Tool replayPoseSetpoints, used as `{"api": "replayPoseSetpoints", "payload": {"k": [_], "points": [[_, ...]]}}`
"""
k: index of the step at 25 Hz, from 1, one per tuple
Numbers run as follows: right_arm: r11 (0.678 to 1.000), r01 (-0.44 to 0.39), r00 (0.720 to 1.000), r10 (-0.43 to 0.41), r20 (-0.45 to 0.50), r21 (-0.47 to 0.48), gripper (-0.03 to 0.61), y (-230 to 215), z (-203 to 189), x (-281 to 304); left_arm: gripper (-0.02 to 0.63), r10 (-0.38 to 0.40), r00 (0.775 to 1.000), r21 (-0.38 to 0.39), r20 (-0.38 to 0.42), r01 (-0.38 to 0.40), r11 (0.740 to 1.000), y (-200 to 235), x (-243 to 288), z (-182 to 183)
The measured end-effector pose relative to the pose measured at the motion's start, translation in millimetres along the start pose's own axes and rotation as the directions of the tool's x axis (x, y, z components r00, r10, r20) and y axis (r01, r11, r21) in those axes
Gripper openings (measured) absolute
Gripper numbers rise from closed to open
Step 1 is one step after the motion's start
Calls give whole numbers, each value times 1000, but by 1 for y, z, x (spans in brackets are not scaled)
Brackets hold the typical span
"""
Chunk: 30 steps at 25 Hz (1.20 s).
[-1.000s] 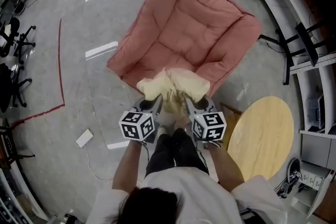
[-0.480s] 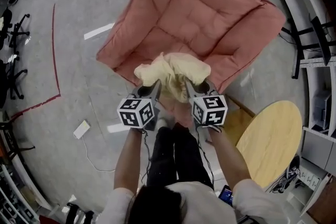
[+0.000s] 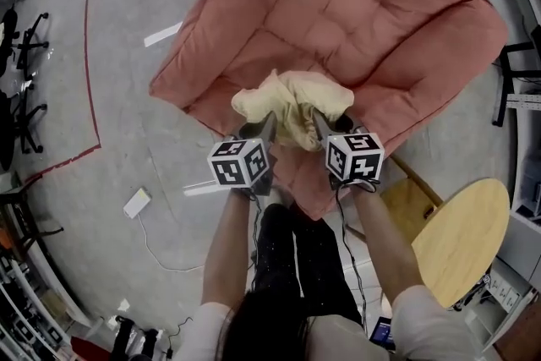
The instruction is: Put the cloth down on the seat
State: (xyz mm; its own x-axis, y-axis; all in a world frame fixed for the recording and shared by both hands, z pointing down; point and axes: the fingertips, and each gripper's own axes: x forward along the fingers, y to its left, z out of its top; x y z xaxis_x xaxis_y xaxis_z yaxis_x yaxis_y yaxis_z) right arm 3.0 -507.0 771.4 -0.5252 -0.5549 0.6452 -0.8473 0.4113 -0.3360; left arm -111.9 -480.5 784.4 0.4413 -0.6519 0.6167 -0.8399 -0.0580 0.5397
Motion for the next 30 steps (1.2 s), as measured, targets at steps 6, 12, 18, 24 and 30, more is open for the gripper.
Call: {"api": "replayPoseSetpoints", "payload": {"k": [6, 12, 18, 24, 30], "points": [[999, -35, 996, 37, -82, 29, 117, -11, -8, 48, 86, 32, 998, -22, -45, -33, 999, 27, 36, -4], [998, -18, 991, 26, -131, 62, 121, -30, -29, 89, 86, 107, 991, -15, -85, -109, 994, 62, 64, -14], [1000, 18, 980, -14, -201, 18, 126, -43, -42, 117, 86, 136, 982, 9, -127, -136, 991, 80, 88, -26], [1000, 2, 973, -2, -231, -1, 187, -41, -37, 127, 117, 157, 975, -23, -161, -162, 986, 87, 95, -24], [1000, -14, 958, 17, -285, 11, 298, -32, -50, 122, 283, 93, 975, -17, -203, -99, 995, 75, 91, -31]]}}
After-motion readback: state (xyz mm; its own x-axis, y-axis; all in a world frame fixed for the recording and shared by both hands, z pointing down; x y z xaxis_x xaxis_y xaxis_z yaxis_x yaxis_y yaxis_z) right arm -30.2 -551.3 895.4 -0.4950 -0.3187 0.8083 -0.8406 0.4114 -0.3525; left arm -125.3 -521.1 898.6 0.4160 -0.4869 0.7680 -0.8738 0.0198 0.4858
